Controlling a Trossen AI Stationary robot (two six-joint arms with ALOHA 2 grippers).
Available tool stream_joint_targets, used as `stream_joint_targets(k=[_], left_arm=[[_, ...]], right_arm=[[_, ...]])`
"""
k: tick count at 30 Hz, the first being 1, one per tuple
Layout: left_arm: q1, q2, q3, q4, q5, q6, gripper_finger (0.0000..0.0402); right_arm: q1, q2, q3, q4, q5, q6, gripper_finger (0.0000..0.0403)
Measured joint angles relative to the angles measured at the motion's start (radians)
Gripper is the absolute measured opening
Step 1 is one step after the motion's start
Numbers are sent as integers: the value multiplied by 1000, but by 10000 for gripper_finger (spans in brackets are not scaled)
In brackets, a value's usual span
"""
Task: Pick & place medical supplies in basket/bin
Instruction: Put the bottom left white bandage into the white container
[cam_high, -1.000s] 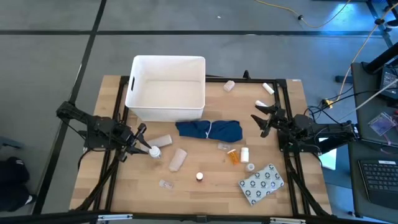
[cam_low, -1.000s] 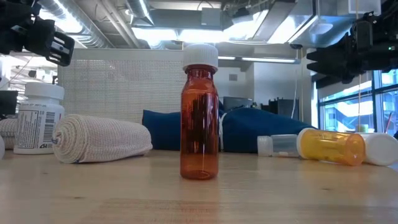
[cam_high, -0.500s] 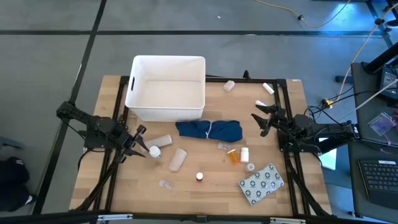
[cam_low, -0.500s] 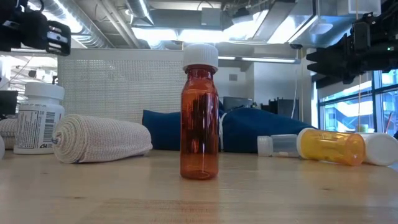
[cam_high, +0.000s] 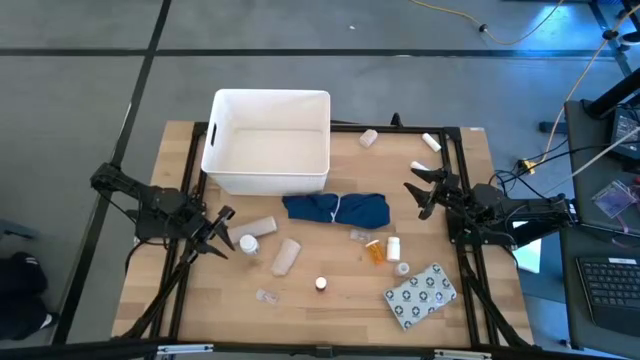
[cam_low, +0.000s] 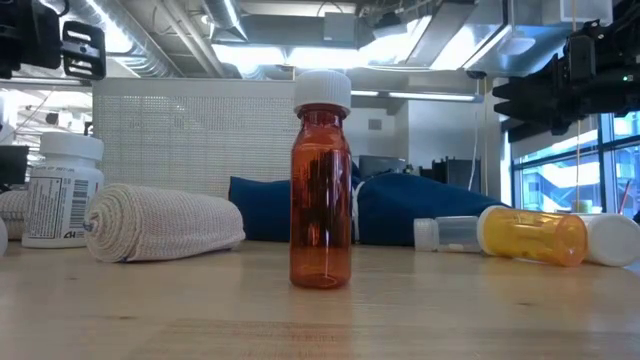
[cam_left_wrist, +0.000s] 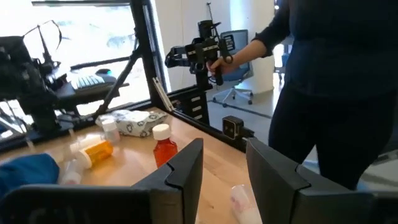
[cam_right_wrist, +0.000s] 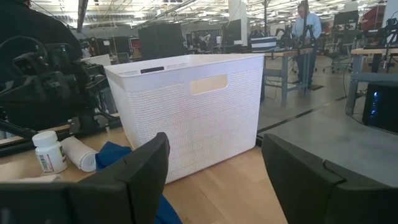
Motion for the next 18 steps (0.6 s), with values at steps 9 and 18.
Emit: stream_joint_targets(k=[9, 18], left_arm=[[0, 0, 0, -4, -35, 11, 118], [0, 0, 0, -7, -138, 96, 118]], right_arm=[[0, 0, 0, 0, 0, 2, 257], [0, 0, 0, 0, -1, 1, 257]])
